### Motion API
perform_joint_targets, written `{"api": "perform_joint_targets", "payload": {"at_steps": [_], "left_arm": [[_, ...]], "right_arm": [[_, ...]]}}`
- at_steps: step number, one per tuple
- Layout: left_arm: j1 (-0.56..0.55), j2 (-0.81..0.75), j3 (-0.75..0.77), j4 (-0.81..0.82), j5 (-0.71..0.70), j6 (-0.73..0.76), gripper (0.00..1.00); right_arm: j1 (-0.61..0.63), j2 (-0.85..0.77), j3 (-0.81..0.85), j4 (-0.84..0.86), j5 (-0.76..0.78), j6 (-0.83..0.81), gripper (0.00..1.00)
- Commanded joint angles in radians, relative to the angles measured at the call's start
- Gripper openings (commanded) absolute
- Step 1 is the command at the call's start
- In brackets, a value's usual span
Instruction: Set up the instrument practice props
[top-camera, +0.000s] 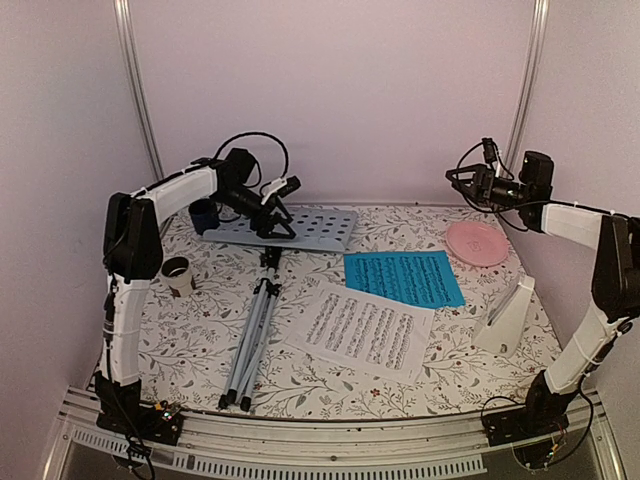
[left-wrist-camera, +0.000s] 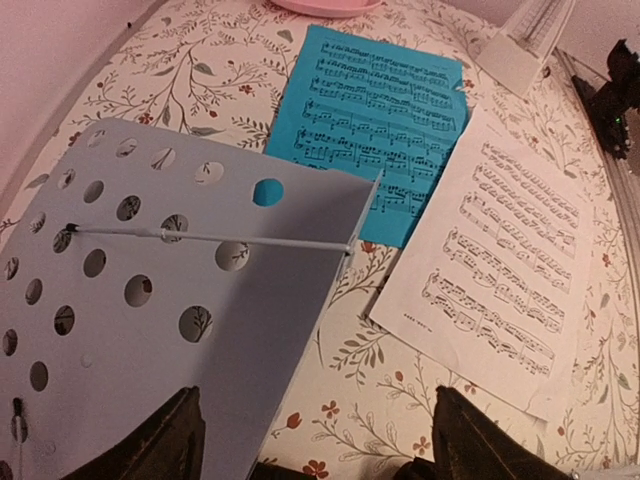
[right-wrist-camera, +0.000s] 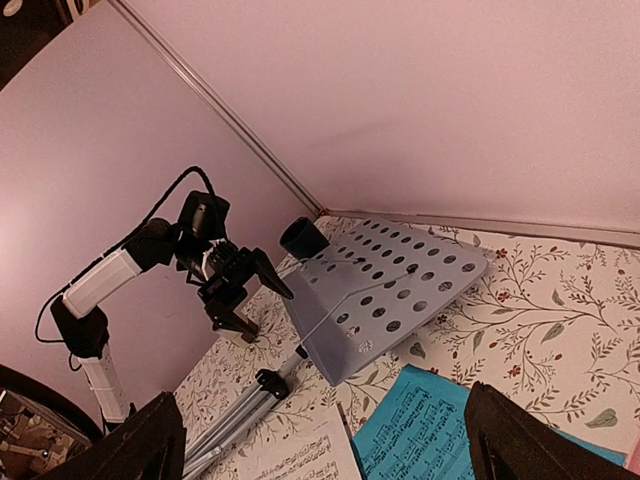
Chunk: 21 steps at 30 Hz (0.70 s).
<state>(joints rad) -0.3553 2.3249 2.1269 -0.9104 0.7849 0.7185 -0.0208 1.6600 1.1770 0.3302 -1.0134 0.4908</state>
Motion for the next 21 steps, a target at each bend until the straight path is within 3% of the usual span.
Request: {"api": "perform_joint_targets", "payload": {"at_steps": [1,7,13,21], "left_arm": [[0.012,0.033,0.051,-0.069,0.028,0.069,0.79],[0.012,0.087,0.071,-0.081,-0.016,0.088,0.76],[0.007,0.116,0.071,-0.105,0.000,0.117,0.64],[-0.015,0.132,0.071,-0.124,0.015,0.156,0.27]], "right_arm": [[0.018,0.000,-0.008,0.054,-0.038,0.026,0.99],[0.032,0.017,-0.001,0.076,-0.042,0.047,0.99],[0.046,0.031,0.000,0.095,-0.046,0.067,0.99],[0.059,0.058,-0.002,0.116,-0.058,0.092,0.99]]}}
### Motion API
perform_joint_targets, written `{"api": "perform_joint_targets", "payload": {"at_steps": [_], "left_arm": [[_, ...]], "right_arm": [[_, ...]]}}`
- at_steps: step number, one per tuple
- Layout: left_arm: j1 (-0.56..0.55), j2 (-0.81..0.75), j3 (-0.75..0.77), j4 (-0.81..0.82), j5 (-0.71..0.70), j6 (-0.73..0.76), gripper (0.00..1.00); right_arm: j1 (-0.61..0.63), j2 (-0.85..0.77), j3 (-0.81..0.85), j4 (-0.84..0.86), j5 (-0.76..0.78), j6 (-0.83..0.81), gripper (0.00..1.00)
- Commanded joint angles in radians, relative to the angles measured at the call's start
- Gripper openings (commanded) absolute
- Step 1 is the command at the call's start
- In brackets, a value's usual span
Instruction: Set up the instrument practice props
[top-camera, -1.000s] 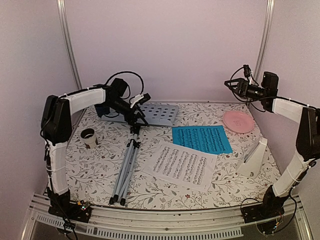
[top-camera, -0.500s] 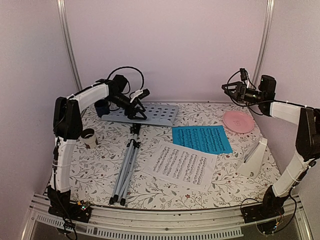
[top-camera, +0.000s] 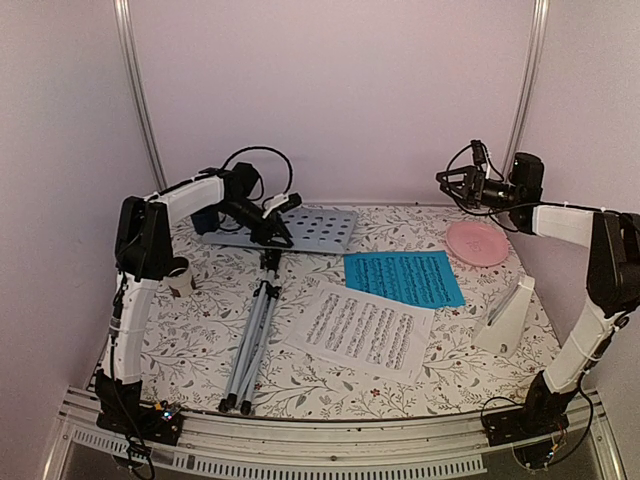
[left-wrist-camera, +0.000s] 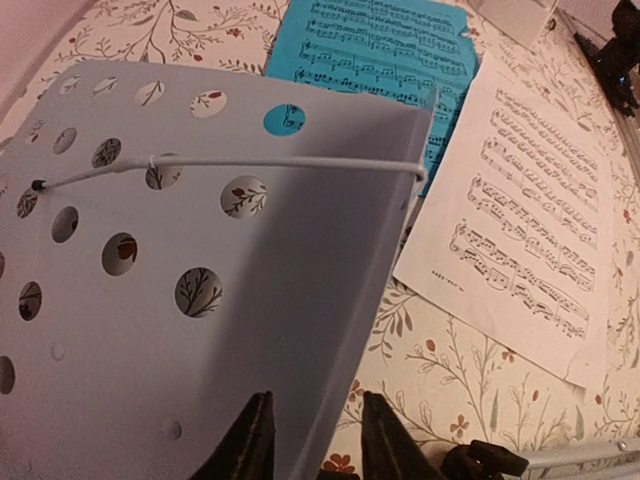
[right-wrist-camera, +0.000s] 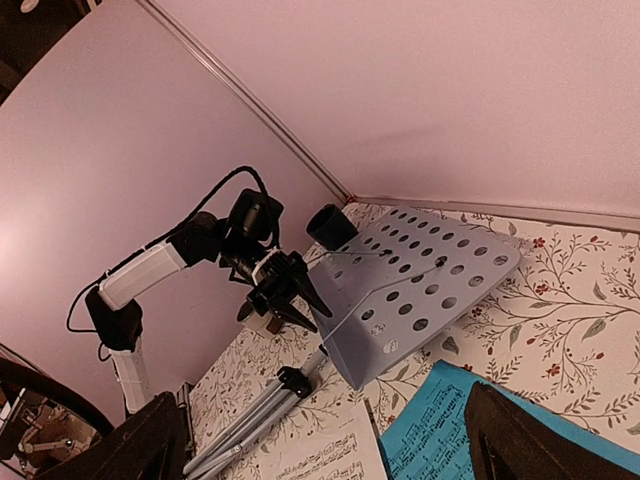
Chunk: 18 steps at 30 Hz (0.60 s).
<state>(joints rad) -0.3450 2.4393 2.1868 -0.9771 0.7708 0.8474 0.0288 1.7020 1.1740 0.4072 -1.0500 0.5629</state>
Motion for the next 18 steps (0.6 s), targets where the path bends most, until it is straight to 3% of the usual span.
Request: {"api": "perform_joint_targets", "payload": {"at_steps": [1,14,18], "left_arm": [[-0.028,0.019,0.011,-0.057,0.026,0.032,0.24],[-0.069,-0.055,0.012,-0.038,-0.058,0.053,0.01],[-0.087,-0.145,-0.025,0.027,-0.103,0.050,0.00]], "right_arm": [[0.010,0.017,0.001,0.043,-0.024,0.023,0.99],[0.015,-0.009,-0.038,0.057,-0.033,0.051,0.99],[0.016,-0.021,-0.060,0.059,-0.036,0.059,0.99]]}}
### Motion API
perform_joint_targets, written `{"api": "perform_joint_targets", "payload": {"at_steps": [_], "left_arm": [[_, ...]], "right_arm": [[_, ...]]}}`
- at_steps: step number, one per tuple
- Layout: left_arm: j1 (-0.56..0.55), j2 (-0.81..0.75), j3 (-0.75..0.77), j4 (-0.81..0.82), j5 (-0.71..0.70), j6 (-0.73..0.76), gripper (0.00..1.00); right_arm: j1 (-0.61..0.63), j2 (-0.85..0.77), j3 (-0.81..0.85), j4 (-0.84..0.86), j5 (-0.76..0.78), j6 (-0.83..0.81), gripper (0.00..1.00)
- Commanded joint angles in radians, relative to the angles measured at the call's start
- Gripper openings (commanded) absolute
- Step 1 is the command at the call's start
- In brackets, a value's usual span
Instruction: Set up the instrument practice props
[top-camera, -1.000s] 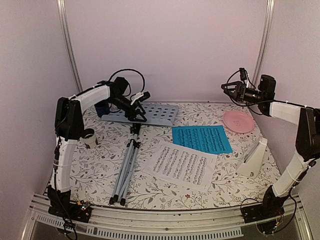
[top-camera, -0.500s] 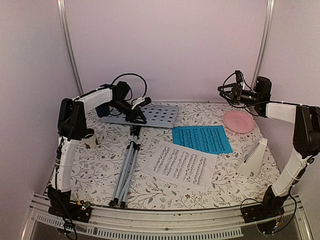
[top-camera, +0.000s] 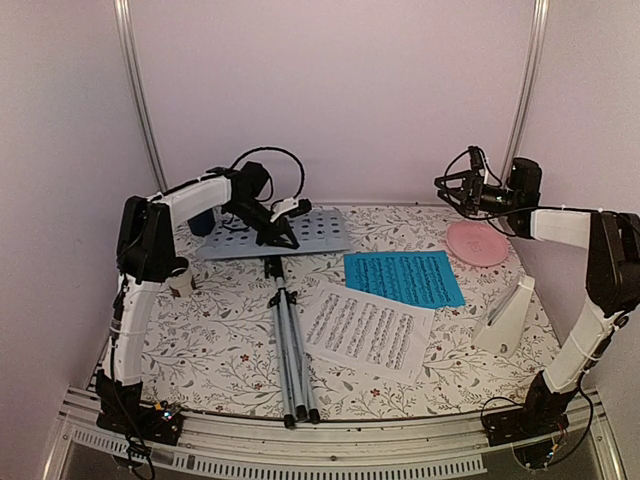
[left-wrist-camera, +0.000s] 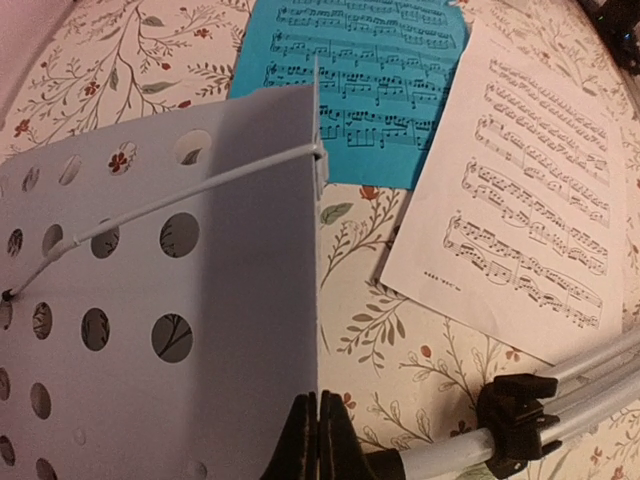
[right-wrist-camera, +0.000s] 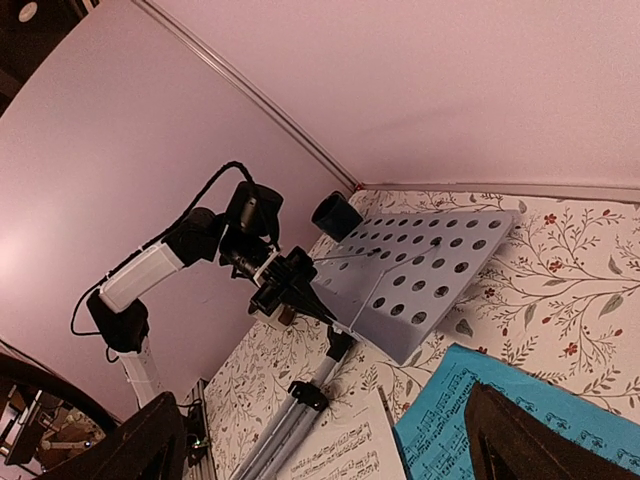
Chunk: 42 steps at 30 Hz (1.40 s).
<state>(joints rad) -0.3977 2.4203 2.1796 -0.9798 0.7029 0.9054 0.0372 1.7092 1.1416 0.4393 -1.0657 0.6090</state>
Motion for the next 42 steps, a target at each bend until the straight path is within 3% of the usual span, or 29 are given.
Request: {"api": "perform_joint_targets", "payload": {"at_steps": [1,7,17,27,30,33,35,37,40,42], "left_arm": [[-0.036,-0.147,-0.021,0.041,-0.040,-0.008,0.00],[-0.061,-0.275,-0.049,0.137,-0.098,0.006,0.00],[-0.179,-0.517,-0.161,0.345,-0.382,0.104,0.00],[-0.307,-0.762,-0.329,0.604,-0.518,0.249,0.00],[-0.343,-0.830,-0.407,0.696,-0.535,0.291,0.00],[-0.375,-0.907,-0.479,0.789,-0.530,0.322,0.00],[-0.399,-0.951,-0.528,0.855,-0.519,0.335,0.00],[-0.428,-0.987,-0.569,0.911,-0.508,0.348,0.00],[-0.469,-1.016,-0.601,0.950,-0.539,0.393,0.00],[-0.492,-1.026,-0.611,0.962,-0.559,0.420,0.00]], "right_arm": [[0.009,-0.034,-0.031,0.029,-0.019,0.016,0.99],[0.032,-0.081,-0.073,0.032,0.009,0.020,0.99],[0.077,-0.173,-0.201,0.128,0.093,0.060,0.99],[0.084,-0.210,-0.324,0.395,0.072,0.121,0.96],[0.084,-0.173,-0.358,0.578,0.028,0.159,0.93],[0.088,-0.078,-0.377,0.909,-0.038,0.313,0.84],[0.102,0.004,-0.364,1.181,-0.064,0.499,0.79],[0.123,0.072,-0.323,1.337,-0.078,0.686,0.74],[0.170,0.089,-0.289,1.319,-0.067,0.738,0.72],[0.210,0.038,-0.278,1.129,-0.063,0.638,0.73]]}}
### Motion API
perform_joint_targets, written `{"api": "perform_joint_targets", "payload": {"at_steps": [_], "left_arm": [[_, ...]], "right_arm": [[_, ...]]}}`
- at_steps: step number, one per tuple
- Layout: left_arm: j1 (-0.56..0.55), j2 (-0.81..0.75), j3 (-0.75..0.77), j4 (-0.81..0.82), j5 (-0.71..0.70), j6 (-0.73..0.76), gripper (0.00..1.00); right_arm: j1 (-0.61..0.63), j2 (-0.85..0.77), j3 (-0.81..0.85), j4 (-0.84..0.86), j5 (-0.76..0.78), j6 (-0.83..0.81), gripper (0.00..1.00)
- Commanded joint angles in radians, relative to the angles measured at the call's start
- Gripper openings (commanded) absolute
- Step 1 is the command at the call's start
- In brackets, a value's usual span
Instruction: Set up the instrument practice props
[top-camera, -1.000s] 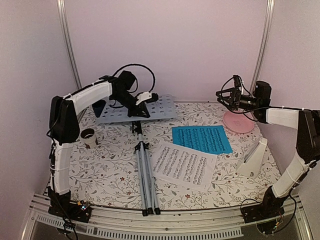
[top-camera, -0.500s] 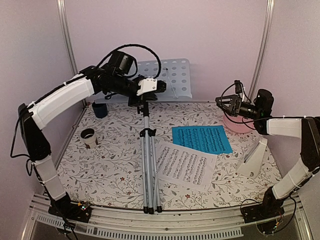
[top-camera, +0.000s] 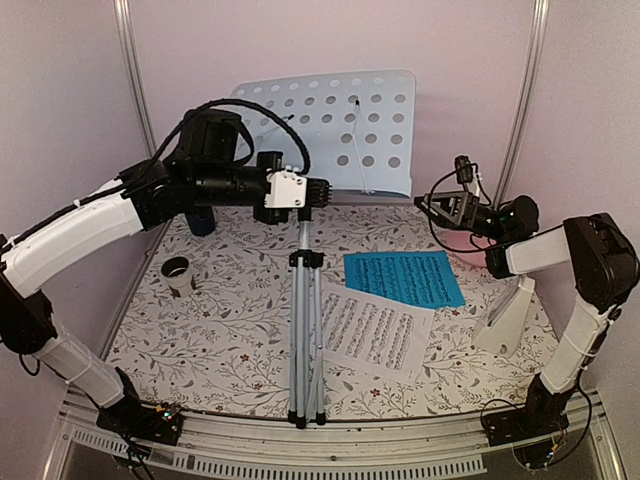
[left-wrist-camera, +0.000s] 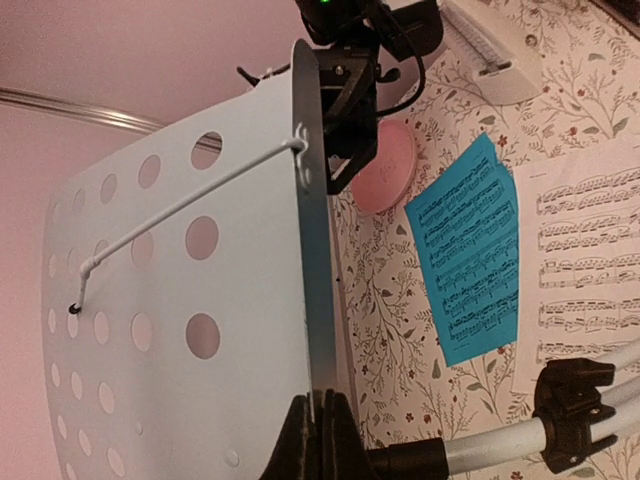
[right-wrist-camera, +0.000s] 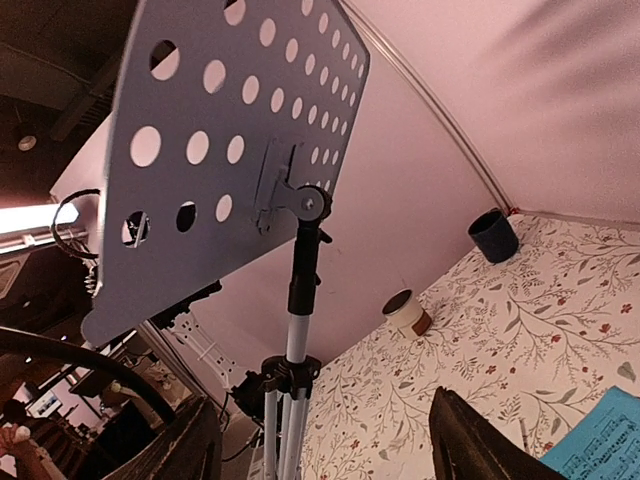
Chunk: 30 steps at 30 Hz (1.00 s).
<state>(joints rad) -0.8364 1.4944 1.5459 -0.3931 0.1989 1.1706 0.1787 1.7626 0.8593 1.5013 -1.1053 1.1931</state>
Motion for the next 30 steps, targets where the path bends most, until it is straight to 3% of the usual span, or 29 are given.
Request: {"api": "perform_joint_targets", "payload": {"at_steps": [1,3,10,16,30], "left_arm": [[-0.060,-0.104,0.022,0.381,-0.060,0.161,0.00],[-0.064,-0.110,0.019,0.392,-0.065,0.168,0.00],[-0.086,-0.138,-0.016,0.462,-0.060,0.203,0.00],[-0.140,-0.170,-0.055,0.540,-0.051,0.263,0.00],[-0.268,-0.223,-0.082,0.606,-0.055,0.336,0.00]], "right_arm": [[0.090,-0.048,0.018,-0.060,-0.014,-0.032,0.74],[0.119,-0.123,0.039,-0.356,0.028,-0.234,0.76],[0.138,-0.244,0.140,-0.871,0.110,-0.621,0.79],[0.199,-0.202,0.183,-0.875,0.014,-0.667,0.77],[0.444,-0.118,0.343,-0.847,0.008,-0.621,0.78]]}}
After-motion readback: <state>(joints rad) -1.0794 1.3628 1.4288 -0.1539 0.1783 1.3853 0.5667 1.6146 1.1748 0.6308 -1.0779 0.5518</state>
